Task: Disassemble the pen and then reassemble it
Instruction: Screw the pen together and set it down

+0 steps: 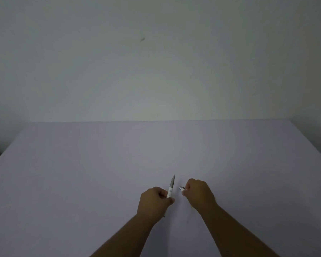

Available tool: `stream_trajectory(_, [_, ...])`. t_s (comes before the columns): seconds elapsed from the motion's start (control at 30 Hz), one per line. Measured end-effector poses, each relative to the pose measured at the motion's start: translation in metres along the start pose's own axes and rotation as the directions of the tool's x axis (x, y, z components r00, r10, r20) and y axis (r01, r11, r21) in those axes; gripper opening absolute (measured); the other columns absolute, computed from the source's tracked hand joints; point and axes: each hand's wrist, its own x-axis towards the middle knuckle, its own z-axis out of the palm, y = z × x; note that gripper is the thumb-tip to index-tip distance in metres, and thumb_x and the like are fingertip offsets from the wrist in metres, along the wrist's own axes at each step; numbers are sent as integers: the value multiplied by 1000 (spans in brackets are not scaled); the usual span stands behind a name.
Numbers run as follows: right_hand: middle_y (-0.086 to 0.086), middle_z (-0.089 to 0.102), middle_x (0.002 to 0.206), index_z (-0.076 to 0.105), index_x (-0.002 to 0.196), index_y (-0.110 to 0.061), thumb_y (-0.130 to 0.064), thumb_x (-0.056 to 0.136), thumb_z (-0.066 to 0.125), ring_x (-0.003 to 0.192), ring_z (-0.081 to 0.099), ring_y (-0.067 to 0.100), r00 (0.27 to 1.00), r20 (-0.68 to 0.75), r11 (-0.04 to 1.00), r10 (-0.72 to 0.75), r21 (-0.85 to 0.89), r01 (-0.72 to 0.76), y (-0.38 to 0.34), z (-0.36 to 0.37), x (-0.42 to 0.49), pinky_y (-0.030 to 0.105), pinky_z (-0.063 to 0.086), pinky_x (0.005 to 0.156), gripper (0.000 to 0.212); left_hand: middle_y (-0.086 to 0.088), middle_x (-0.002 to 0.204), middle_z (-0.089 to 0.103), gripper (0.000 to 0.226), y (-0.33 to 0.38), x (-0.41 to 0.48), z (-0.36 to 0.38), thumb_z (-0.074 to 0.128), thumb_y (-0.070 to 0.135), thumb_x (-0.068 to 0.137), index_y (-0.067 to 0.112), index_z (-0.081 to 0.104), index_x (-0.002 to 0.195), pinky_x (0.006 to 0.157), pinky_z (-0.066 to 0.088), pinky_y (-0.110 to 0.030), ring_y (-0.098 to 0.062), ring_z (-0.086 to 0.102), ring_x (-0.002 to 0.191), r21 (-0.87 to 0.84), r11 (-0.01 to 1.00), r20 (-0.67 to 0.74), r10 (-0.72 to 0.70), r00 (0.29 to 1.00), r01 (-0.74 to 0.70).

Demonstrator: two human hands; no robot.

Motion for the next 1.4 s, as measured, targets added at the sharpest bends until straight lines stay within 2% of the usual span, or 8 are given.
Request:
stream_trajectory(0.13, [7,67,105,62,103,-12,-38,82,64,100,61,23,999,-9,996,-48,-74,47,1,10,-2,32,52,80,34,10,70,63,16,-4,2,0,75,28,72,28,60,70,38,41,-2,-5,59,60,-16,1000,15,2,1000,-2])
stream_trajectory(0.47, [8,65,107,61,103,-10,-34,89,54,102,59,23,997,-16,981,-77,-179,73,-1,19,0,31,50,78,29,12,67,63,17,-9,5,-4,76,31,71,29,60,68,47,40,-8,-1,58,60,4,1000,20,-16,1000,16])
stream_trajectory(0.53, [8,68,96,64,96,-8,-34,89,54,92,63,23,998,-41,997,-43,-62,40,-4,16,0,30,49,71,28,11,68,63,16,-9,6,-5,77,31,70,29,61,69,44,41,-7,-2,58,59,11,1000,26,-20,999,20])
stream_trajectory(0.63, [-1,62,65,69,81,-5,-32,88,57,68,59,21,997,-29,937,71,344,-57,-9,4,4,28,44,63,30,7,69,64,15,-9,7,-6,78,29,70,25,63,69,37,41,-5,-4,58,58,5,999,37,-35,999,35])
stream_trajectory(0.77, [3,59,64,70,74,-12,-23,87,59,59,49,16,977,114,615,179,762,-202,-18,-13,10,31,43,60,20,6,66,63,17,-8,7,-5,78,27,70,26,62,65,34,40,-4,-4,57,55,18,999,61,-42,997,41])
stream_trajectory(0.93, [0,66,68,68,74,-13,-16,87,58,58,50,12,971,148,390,187,896,-212,-28,-26,9,24,43,51,17,6,65,62,20,-5,6,-4,78,27,70,29,60,62,34,41,-6,-4,57,53,34,998,85,-46,995,43])
stream_trajectory(1.13, [1,65,68,69,76,-11,-15,87,58,59,49,13,979,149,387,137,902,-192,-32,-27,-1,24,44,53,16,7,63,61,20,-3,4,-1,78,26,70,28,60,62,33,40,-5,-4,55,52,41,998,78,-44,996,41])
stream_trajectory(1.4, [2,58,62,68,73,-14,-20,86,59,55,48,13,984,173,548,45,819,-169,-34,-20,-14,24,45,55,17,6,66,63,13,1,3,-1,76,27,71,24,64,69,37,44,-9,-6,56,51,40,999,47,-31,998,29])
